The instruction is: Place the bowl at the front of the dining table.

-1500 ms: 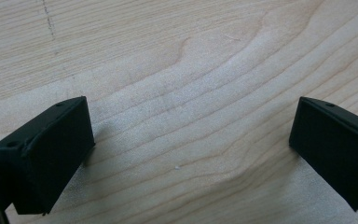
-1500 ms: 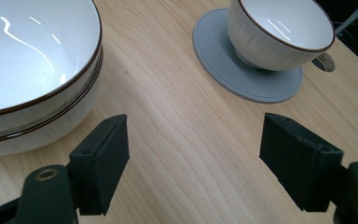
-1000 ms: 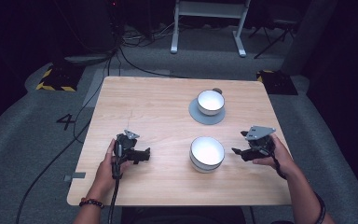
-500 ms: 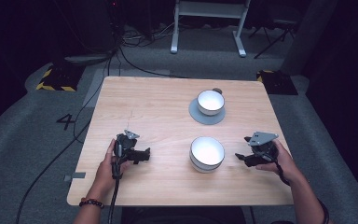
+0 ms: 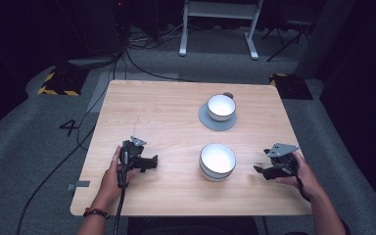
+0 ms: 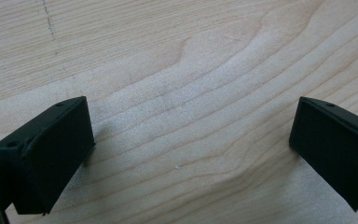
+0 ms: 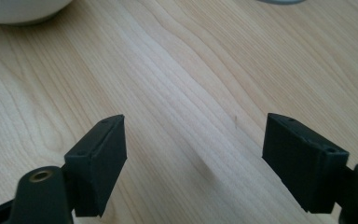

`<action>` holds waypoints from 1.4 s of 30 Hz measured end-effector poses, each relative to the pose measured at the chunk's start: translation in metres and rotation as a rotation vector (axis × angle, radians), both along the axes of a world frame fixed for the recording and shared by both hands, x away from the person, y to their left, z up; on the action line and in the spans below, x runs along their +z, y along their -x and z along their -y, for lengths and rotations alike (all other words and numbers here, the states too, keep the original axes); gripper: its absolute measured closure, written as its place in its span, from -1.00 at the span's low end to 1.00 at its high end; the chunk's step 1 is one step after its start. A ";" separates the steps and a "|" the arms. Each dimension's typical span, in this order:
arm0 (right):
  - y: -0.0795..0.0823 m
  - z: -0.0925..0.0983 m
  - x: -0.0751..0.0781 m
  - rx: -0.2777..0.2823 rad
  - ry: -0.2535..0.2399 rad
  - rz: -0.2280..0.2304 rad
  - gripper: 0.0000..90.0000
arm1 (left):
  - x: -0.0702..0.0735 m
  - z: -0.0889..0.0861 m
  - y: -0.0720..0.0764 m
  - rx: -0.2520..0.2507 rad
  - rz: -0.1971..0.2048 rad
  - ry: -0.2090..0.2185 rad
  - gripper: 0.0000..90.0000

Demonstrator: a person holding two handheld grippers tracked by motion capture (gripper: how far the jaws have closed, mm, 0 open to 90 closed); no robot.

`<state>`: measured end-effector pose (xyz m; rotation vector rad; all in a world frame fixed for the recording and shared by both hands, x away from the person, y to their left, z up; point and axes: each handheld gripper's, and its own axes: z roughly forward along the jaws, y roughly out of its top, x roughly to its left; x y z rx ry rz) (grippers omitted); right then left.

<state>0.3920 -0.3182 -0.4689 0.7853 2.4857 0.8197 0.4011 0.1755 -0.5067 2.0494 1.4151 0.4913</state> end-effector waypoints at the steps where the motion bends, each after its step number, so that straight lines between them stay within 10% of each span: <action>1: -0.001 0.003 -0.001 0.017 0.004 0.002 -0.52 | 0.000 0.000 0.000 0.000 0.000 0.000 -1.00; 42: 0.002 0.056 -0.036 -0.166 -0.216 -0.043 -0.62 | 0.000 0.000 0.000 0.000 0.000 0.000 -1.00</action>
